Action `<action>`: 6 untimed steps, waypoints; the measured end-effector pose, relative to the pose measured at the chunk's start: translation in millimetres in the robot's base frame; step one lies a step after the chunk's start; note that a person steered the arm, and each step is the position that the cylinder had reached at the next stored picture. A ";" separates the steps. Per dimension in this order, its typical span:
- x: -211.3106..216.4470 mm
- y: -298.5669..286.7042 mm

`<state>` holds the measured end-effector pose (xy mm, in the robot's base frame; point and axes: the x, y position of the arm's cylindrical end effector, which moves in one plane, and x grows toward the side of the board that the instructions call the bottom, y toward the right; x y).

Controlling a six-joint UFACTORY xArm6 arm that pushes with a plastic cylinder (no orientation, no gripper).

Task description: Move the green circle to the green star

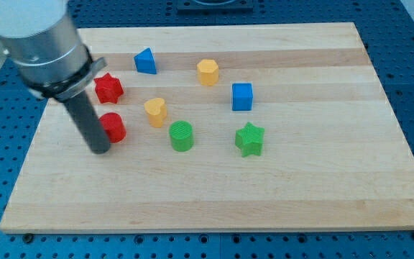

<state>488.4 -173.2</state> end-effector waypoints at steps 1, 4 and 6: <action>-11.0 23.3; -10.0 136.5; 9.7 204.0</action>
